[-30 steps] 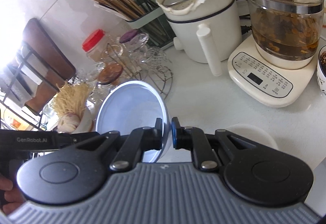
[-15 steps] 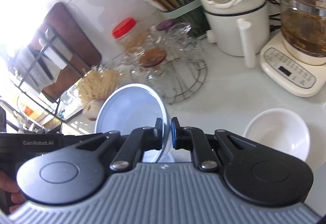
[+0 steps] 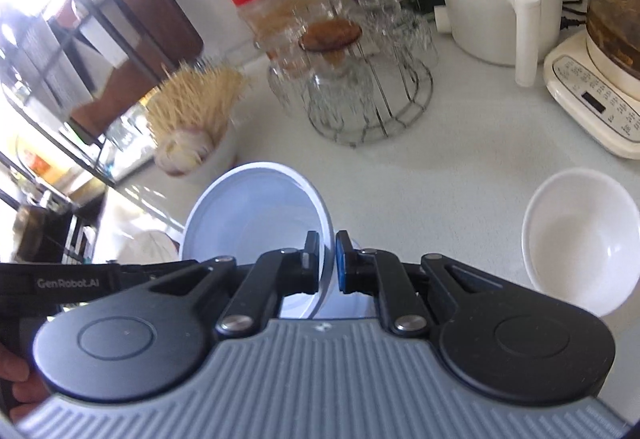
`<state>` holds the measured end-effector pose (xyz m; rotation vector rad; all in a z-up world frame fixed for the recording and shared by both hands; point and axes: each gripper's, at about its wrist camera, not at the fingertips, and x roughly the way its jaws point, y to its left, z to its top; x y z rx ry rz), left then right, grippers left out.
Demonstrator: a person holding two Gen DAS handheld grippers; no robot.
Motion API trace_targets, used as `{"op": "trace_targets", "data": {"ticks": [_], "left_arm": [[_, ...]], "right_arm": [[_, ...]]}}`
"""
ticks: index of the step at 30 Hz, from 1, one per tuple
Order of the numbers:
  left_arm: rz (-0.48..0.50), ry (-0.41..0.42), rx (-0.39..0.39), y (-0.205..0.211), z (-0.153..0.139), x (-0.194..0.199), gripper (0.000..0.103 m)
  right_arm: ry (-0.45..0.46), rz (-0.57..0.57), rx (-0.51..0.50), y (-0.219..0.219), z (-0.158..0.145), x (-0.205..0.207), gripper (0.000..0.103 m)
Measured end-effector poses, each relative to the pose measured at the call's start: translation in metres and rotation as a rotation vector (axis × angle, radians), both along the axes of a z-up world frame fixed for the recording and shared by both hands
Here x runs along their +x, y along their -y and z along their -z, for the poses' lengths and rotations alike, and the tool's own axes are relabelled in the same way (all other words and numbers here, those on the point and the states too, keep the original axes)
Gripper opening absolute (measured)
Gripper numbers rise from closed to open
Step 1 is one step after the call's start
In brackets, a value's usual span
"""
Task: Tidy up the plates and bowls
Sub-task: 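Carry the second translucent bowl with both grippers and lower it into the first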
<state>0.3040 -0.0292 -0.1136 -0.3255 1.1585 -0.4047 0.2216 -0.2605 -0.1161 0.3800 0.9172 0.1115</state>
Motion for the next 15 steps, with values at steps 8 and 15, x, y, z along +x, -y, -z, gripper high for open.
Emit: {"op": "trace_targets", "data": {"ticks": [8, 15], "left_arm": [[0.009, -0.042, 0.012, -0.002, 0.017, 0.001, 0.010], [0.009, -0.058, 0.022, -0.007, 0.018, 0.005, 0.012]], "right_arm": [[-0.062, 0.026, 0.014, -0.002, 0.023, -0.004, 0.013], [-0.067, 0.055, 0.024, -0.002, 0.024, -0.001, 0.014]]}}
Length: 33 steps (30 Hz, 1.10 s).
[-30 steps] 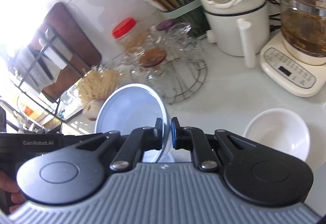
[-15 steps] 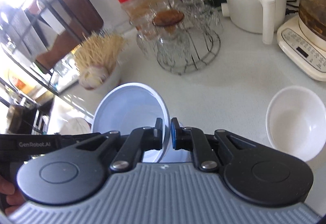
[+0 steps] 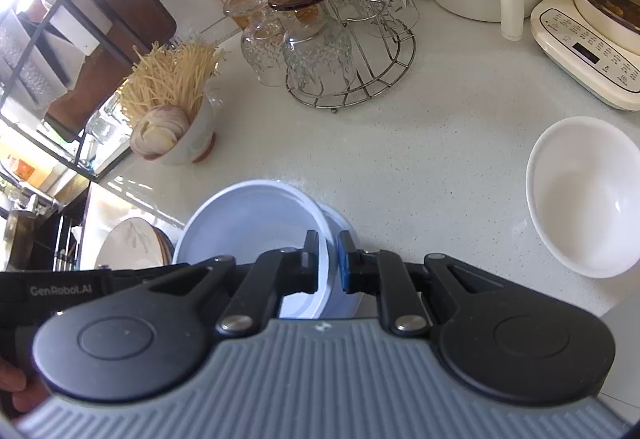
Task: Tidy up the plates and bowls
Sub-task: 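Carry the second translucent bowl with both grippers and lower it into the first, then open the left gripper while the right gripper opens, releasing the bowl, then move both grippers to the plain white bowl near the tea maker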
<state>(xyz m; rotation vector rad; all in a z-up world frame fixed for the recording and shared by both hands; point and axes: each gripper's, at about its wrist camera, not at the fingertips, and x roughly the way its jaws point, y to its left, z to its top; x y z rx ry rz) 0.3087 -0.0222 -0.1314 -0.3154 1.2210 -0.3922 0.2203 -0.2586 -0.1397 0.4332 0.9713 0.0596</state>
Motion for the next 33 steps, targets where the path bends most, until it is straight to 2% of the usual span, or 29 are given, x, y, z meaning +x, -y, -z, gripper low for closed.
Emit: {"op": "trace_targets", "data": {"ticks": [2, 4, 5, 13, 18, 23, 33], "left_arm": [[-0.002, 0.003, 0.003, -0.002, -0.001, 0.000, 0.016], [-0.003, 0.012, 0.007, -0.003, -0.004, 0.000, 0.023], [-0.003, 0.016, 0.007, -0.004, -0.005, -0.001, 0.026], [0.002, 0.076, 0.021, -0.007, -0.024, -0.002, 0.043], [0.029, 0.136, 0.022, -0.007, -0.041, -0.006, 0.043], [0.084, 0.224, 0.056, 0.005, -0.067, -0.014, 0.043], [0.161, 0.306, 0.044, 0.037, -0.103, -0.021, 0.043]], "right_arm": [[-0.006, 0.012, 0.004, 0.001, 0.000, 0.000, 0.022], [0.006, 0.025, 0.014, 0.003, -0.003, -0.001, 0.044], [0.014, 0.032, 0.018, 0.005, -0.005, -0.002, 0.046], [0.077, 0.063, -0.015, 0.005, -0.026, -0.007, 0.046], [0.126, 0.077, -0.040, 0.006, -0.043, -0.015, 0.046], [0.170, 0.106, -0.033, 0.007, -0.057, -0.028, 0.046], [0.250, 0.131, -0.103, 0.016, -0.083, -0.052, 0.046]]}}
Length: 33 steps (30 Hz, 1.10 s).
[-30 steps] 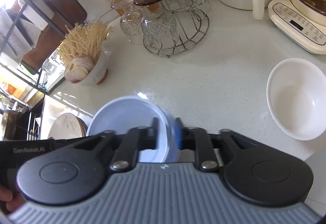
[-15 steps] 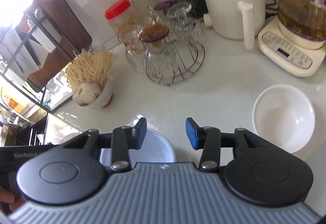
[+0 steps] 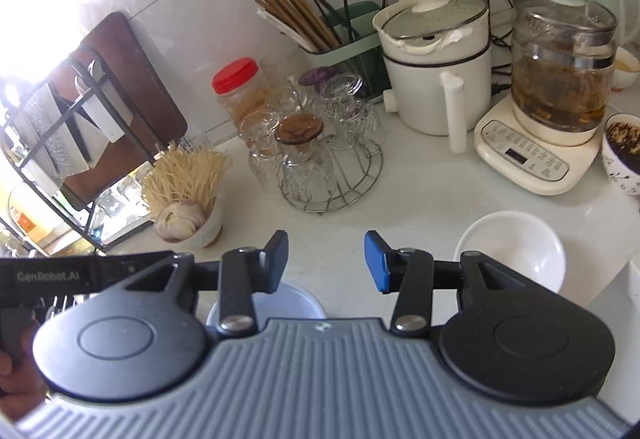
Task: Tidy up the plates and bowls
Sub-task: 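Move both grippers to the plain white bowl near the tea maker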
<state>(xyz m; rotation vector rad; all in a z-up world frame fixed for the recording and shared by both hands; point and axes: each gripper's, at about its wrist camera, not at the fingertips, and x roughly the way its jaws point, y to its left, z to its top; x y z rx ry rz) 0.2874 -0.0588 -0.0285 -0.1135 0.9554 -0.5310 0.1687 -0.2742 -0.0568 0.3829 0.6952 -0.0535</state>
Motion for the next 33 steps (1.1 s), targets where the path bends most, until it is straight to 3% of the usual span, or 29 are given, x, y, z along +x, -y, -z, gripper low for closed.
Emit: {"op": "trace_targets", "data": {"ticks": [16, 33], "left_arm": [[0.107, -0.010, 0.008, 0.064, 0.004, 0.005, 0.043], [0.210, -0.084, -0.002, 0.129, 0.039, 0.026, 0.043]], "right_arm": [[-0.010, 0.105, -0.026, 0.042, 0.004, -0.016, 0.046], [-0.071, 0.279, 0.008, 0.102, 0.031, -0.028, 0.046]]}}
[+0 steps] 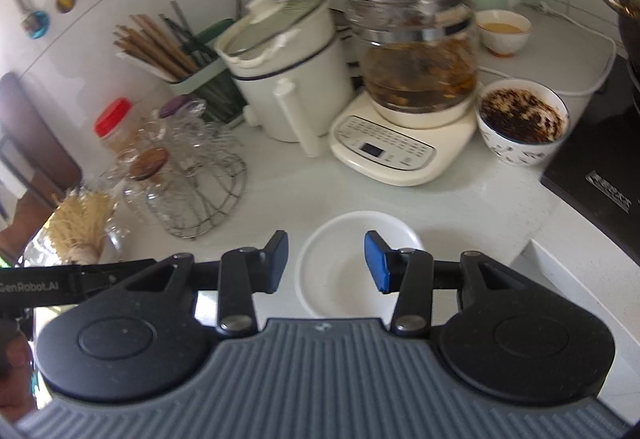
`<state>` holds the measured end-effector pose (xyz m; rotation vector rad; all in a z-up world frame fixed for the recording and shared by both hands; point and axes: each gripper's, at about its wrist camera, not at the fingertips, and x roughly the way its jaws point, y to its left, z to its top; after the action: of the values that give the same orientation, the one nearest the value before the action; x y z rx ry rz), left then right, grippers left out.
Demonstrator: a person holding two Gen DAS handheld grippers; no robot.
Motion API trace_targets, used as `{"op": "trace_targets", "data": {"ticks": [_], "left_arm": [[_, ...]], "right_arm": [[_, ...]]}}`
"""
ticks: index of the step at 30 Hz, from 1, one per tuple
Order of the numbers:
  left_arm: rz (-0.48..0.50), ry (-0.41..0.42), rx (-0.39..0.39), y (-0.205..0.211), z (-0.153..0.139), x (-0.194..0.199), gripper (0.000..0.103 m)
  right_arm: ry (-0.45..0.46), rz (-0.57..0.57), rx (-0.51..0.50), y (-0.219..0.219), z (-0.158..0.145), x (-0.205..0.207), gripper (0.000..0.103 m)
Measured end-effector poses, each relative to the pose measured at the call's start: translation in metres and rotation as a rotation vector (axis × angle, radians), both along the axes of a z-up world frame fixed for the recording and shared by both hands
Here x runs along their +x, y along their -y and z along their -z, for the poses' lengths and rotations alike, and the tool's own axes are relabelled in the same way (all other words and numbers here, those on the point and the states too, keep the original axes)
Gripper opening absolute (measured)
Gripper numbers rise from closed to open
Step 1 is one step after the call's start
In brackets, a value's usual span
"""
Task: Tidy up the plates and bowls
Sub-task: 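Move both grippers to the plain white bowl near the tea maker, then close the right gripper on the white bowl rim while the left gripper clamps it too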
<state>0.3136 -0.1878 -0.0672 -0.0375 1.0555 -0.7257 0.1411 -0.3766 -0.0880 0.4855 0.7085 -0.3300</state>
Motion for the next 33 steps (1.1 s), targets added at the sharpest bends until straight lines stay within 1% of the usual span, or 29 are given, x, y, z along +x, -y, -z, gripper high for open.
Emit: {"op": "trace_targets", "data": {"ticks": [4, 6, 8, 9, 10, 13, 18, 20, 21, 22, 25, 29, 31, 33], "left_arm": [[0.007, -0.028, 0.005, 0.015, 0.015, 0.008, 0.043], [0.013, -0.047, 0.005, 0.023, 0.022, 0.012, 0.044], [0.013, -0.067, 0.005, 0.030, 0.030, 0.016, 0.049], [0.011, -0.076, 0.010, 0.034, 0.034, 0.018, 0.050], [0.010, -0.083, 0.008, 0.037, 0.037, 0.020, 0.051], [-0.008, -0.103, 0.011, 0.047, 0.048, 0.026, 0.051], [-0.038, -0.154, 0.007, 0.058, 0.067, 0.032, 0.051], [-0.043, -0.178, -0.004, 0.062, 0.074, 0.033, 0.050], [-0.046, -0.190, -0.008, 0.064, 0.077, 0.033, 0.050], [-0.049, -0.207, -0.011, 0.066, 0.082, 0.034, 0.050], [-0.067, -0.253, -0.021, 0.072, 0.094, 0.035, 0.049], [-0.060, -0.249, -0.013, 0.082, 0.099, 0.037, 0.045], [-0.055, -0.252, -0.004, 0.086, 0.101, 0.040, 0.040], [-0.041, -0.241, 0.015, 0.092, 0.103, 0.041, 0.038]], "right_arm": [[-0.024, 0.037, 0.043, 0.019, 0.014, -0.002, 0.046], [-0.042, 0.057, 0.087, 0.031, 0.022, -0.002, 0.046], [-0.059, 0.072, 0.108, 0.040, 0.029, -0.001, 0.057], [-0.063, 0.081, 0.118, 0.045, 0.033, -0.001, 0.069], [-0.061, 0.088, 0.129, 0.050, 0.035, -0.001, 0.073], [-0.058, 0.093, 0.191, 0.066, 0.048, -0.001, 0.073], [-0.080, 0.103, 0.312, 0.092, 0.073, 0.004, 0.073], [-0.092, 0.091, 0.329, 0.097, 0.079, 0.006, 0.072], [-0.098, 0.082, 0.327, 0.098, 0.081, 0.007, 0.069], [-0.112, 0.070, 0.326, 0.098, 0.083, 0.009, 0.063], [-0.147, 0.016, 0.330, 0.097, 0.090, 0.015, 0.053], [-0.159, -0.009, 0.353, 0.102, 0.098, 0.019, 0.047], [-0.158, -0.013, 0.374, 0.106, 0.100, 0.019, 0.045], [-0.163, -0.013, 0.387, 0.109, 0.102, 0.020, 0.043]]}}
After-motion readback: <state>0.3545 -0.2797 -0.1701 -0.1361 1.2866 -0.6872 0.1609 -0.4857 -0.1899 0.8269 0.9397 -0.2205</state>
